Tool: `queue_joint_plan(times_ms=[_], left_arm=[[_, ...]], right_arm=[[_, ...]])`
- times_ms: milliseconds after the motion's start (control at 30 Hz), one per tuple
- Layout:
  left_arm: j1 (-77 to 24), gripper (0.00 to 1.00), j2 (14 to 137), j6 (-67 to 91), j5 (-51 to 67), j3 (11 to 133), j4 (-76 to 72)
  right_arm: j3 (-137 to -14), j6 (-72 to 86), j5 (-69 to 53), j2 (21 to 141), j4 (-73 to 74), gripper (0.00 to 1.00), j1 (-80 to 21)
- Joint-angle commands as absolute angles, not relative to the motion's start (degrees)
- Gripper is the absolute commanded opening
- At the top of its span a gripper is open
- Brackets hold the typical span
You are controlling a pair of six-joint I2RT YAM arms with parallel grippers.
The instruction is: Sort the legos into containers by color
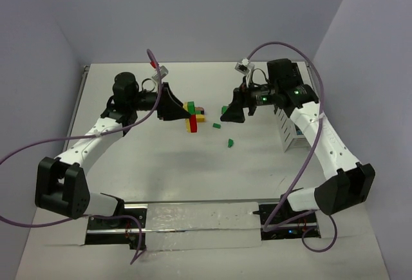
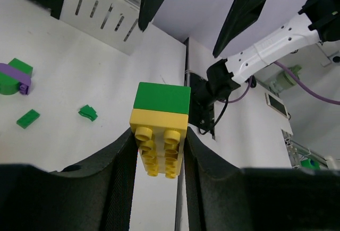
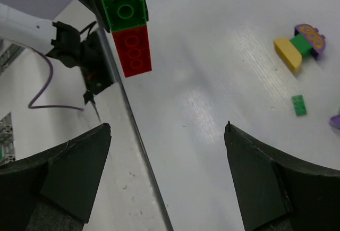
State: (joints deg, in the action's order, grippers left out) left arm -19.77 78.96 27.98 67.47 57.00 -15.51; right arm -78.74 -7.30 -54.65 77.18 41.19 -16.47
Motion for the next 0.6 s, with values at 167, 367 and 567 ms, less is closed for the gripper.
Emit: queue_joint_plan(times_ms=[167, 367, 567], left_arm=[[-19.8, 0.00, 77.1, 43.6, 71.2, 53.7, -37.0], [-19.8, 0.00, 77.2, 45.2, 70.8, 53.4, -39.0], [-19.8, 0.00, 77.0, 45.0, 70.3, 52.9, -38.7]], right_arm=[[-78.7, 5.1, -60.0, 81.3, 26.9, 0.94, -23.6], [-81.2, 5.6, -59.1, 84.8, 26.2, 0.94, -27.1], [-82.2, 6.2, -58.7, 86.0, 25.1, 0.92, -28.9]])
